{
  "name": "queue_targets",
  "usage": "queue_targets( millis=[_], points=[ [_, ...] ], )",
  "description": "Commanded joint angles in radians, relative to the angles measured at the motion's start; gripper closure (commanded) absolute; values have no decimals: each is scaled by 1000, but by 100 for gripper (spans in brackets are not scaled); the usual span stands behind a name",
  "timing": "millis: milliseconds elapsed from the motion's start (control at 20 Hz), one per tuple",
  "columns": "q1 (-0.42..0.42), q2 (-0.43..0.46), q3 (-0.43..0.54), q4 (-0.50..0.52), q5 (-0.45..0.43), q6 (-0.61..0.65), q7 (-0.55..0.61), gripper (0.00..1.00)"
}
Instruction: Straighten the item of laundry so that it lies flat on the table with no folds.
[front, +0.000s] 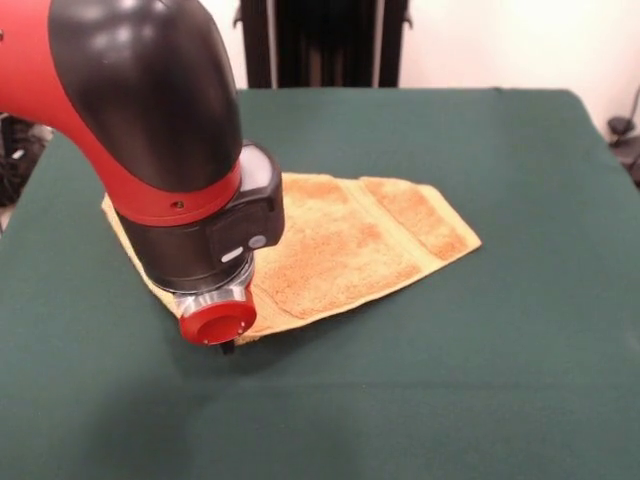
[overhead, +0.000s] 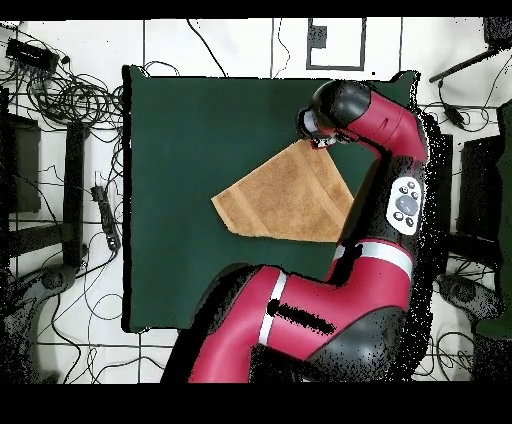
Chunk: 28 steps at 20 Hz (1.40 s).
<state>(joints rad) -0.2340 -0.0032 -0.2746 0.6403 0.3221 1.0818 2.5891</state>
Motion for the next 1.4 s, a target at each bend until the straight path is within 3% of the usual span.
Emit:
queue_targets(
  millis=[50, 250, 550, 700, 1100, 1400],
  points=[
    [-1, 18, 25, -98, 19, 124, 156, 100],
    [0, -2, 8, -96, 13, 152, 176, 100],
    [68, -237, 19, 334, 8, -76, 211, 100],
    [93, -359, 15, 515, 24, -126, 201, 100],
    [144, -631, -62, 732, 18, -27, 163, 100],
    [252, -806, -129, 961, 54, -30, 238, 100]
  ],
)
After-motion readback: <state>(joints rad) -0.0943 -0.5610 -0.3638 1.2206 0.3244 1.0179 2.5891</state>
